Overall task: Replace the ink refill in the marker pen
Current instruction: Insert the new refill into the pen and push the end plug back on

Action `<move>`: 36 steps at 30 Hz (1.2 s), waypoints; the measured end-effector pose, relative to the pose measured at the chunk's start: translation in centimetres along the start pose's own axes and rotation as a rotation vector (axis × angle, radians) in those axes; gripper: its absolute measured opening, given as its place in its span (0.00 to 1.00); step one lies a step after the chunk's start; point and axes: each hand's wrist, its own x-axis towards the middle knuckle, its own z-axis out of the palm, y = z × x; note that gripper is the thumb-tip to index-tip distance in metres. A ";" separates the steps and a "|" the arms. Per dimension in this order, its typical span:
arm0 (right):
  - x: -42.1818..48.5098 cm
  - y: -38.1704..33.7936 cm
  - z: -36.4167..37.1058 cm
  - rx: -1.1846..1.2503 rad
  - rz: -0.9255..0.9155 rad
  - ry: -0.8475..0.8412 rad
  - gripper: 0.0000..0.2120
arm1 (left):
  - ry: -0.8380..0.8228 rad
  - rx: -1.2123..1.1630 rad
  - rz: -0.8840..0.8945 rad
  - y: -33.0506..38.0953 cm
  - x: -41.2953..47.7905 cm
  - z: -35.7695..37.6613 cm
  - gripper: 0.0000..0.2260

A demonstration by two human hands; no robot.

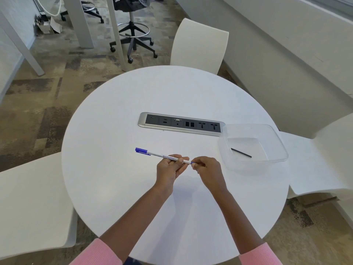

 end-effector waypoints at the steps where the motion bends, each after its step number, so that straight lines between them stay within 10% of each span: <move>1: 0.0 0.1 0.0 0.016 0.008 -0.007 0.07 | 0.005 -0.010 -0.007 0.0 0.0 -0.1 0.05; 16: -0.6 1.5 0.8 -0.345 -0.351 0.130 0.10 | 0.007 -0.044 -0.045 0.3 -0.2 -0.3 0.04; 29: -0.1 0.7 -0.7 0.238 0.126 -0.174 0.13 | -0.055 0.047 -0.015 0.5 -0.2 -0.3 0.06; 36: -0.8 1.1 0.7 0.234 -0.070 0.167 0.08 | -0.030 -0.083 -0.044 0.8 -0.2 0.0 0.05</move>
